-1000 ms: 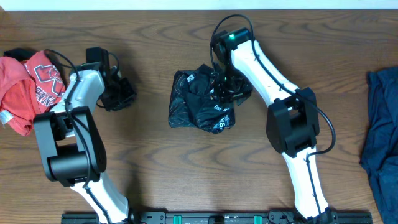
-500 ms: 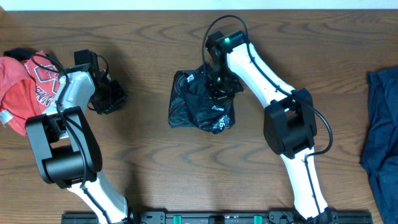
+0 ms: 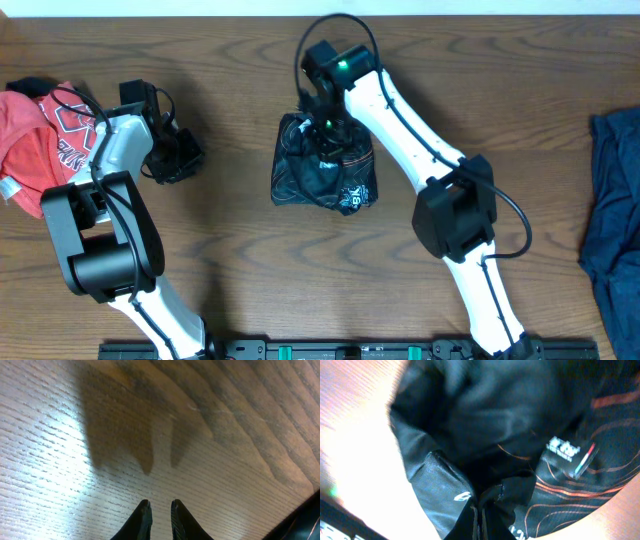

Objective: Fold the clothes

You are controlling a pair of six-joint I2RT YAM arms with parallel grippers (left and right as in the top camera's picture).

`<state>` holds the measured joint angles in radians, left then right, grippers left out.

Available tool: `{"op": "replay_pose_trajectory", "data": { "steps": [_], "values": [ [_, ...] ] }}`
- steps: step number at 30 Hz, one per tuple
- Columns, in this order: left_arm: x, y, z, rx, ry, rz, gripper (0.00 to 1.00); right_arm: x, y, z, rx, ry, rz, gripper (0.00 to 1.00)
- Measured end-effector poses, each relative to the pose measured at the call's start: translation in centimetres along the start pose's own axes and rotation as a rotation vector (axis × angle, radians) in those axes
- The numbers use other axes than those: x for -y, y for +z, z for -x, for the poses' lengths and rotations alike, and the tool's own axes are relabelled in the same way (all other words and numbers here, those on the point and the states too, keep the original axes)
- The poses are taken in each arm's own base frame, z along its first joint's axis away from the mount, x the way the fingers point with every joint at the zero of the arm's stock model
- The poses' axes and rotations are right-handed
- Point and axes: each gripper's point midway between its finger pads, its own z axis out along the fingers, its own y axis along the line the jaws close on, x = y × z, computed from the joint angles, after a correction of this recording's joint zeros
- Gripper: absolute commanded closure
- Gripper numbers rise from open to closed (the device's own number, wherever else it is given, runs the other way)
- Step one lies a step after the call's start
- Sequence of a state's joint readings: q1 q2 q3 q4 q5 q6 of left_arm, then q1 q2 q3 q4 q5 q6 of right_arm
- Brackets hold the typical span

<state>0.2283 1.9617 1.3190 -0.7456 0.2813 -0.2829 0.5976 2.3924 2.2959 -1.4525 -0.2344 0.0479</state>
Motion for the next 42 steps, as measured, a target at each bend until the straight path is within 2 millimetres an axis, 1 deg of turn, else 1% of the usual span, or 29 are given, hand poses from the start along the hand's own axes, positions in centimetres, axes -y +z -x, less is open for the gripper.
{"op": "replay_pose_trajectory", "data": {
  "steps": [2,4,14,23,26,32,36,38,42],
  "values": [
    [0.0,0.0,0.0,-0.001,0.000,0.001,0.83,-1.0,-0.6,0.6,0.031,-0.034,-0.005,0.99],
    [0.0,0.0,-0.1,-0.002,-0.001,0.001,0.83,-1.7,-0.7,1.0,0.049,-0.058,-0.007,0.99],
    [0.0,0.0,-0.1,-0.002,-0.001,0.001,0.83,-4.8,0.0,0.4,0.036,-0.223,-0.010,0.99],
    [-0.1,0.0,-0.3,-0.012,-0.003,0.004,0.83,-8.4,0.8,0.1,0.045,-0.329,-0.004,0.99],
    [-0.1,0.0,-0.3,-0.013,-0.003,0.005,0.83,-9.1,1.0,0.3,0.056,-0.347,-0.001,0.99],
    [-0.2,0.0,-0.5,-0.019,-0.005,0.007,0.83,-9.5,1.7,0.4,0.063,-0.355,0.013,0.99],
    [-0.2,0.0,-0.5,-0.019,-0.005,0.007,0.83,-9.5,2.1,0.1,0.049,-0.355,0.019,0.99],
    [-0.2,0.0,-0.5,-0.019,-0.005,0.007,0.83,-9.7,2.3,0.0,0.044,-0.360,0.019,0.98],
    [-0.2,0.0,-0.5,-0.020,-0.005,0.007,0.83,-10.9,3.0,-0.5,0.028,-0.384,0.022,0.99]
  ]
}}
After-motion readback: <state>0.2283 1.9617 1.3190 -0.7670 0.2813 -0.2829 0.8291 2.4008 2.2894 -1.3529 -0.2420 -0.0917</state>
